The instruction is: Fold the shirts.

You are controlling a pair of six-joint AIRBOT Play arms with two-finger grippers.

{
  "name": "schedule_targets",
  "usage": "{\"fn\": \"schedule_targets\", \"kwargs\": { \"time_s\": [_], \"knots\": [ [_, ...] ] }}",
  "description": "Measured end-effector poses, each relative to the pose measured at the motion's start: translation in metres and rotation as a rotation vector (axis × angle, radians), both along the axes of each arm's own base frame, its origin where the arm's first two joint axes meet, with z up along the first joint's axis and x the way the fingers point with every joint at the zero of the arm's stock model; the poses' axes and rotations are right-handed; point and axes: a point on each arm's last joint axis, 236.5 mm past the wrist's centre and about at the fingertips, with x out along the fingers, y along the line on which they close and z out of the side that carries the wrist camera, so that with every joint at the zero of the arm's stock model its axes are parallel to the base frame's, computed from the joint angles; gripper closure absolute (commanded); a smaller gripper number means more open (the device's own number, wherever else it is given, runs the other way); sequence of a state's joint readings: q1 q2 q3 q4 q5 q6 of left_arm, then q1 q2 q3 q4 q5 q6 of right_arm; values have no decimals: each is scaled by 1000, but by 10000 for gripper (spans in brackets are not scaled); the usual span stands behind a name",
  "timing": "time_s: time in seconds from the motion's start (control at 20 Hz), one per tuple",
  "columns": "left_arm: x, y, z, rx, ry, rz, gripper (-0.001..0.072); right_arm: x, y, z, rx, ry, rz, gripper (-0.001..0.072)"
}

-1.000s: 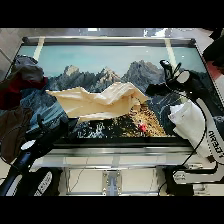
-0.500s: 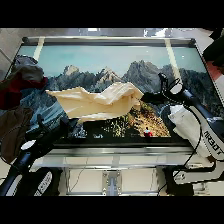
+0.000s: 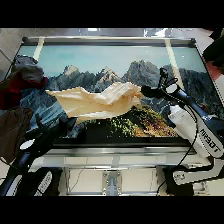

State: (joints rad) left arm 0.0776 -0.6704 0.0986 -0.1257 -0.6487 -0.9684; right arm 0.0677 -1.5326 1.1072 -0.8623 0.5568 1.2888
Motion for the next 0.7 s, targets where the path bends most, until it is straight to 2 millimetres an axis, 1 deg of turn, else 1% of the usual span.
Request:
{"fn": "schedule_targets", "kwargs": {
  "time_s": [0.05, 0.1, 0.15, 0.2, 0.25, 0.3, 0.35, 0.4, 0.45, 0.55, 0.6, 0.65, 0.7],
  "knots": [
    [6, 6, 10, 16, -35, 12, 699, 5, 0, 17, -11, -39, 10, 700],
    [12, 13, 25, 34, -82, 26, 700, 10, -1, 42, -31, -88, 31, 700],
    [19, 21, 47, 63, -147, 41, 700, 11, -2, 68, -60, -138, 55, 700],
    [25, 31, 71, 98, -217, 55, 700, 9, -3, 100, -95, -192, 86, 700],
    [30, 41, 103, 138, -300, 73, 700, 4, -5, 132, -131, -246, 113, 700],
    [31, 50, 135, 184, -376, 88, 700, -6, -7, 169, -170, -305, 139, 700],
    [30, 61, 170, 241, -451, 105, 700, -19, -9, 204, -203, -358, 159, 700],
    [25, 69, 203, 303, -517, 118, 699, -38, -11, 241, -235, -414, 176, 700],
    [17, 75, 236, 381, -577, 127, 699, -60, -13, 278, -260, -477, 187, 701],
    [-2, 86, 296, 558, -668, 153, 699, -108, -18, 345, -296, -604, 192, 701],
    [-14, 90, 326, 655, -708, 173, 700, -133, -20, 377, -309, -673, 185, 701],
    [-24, 93, 352, 734, -738, 197, 700, -160, -22, 408, -317, -746, 175, 701],
    [-35, 95, 378, 830, -766, 225, 700, -184, -23, 432, -318, -808, 165, 701]
  ]
}}
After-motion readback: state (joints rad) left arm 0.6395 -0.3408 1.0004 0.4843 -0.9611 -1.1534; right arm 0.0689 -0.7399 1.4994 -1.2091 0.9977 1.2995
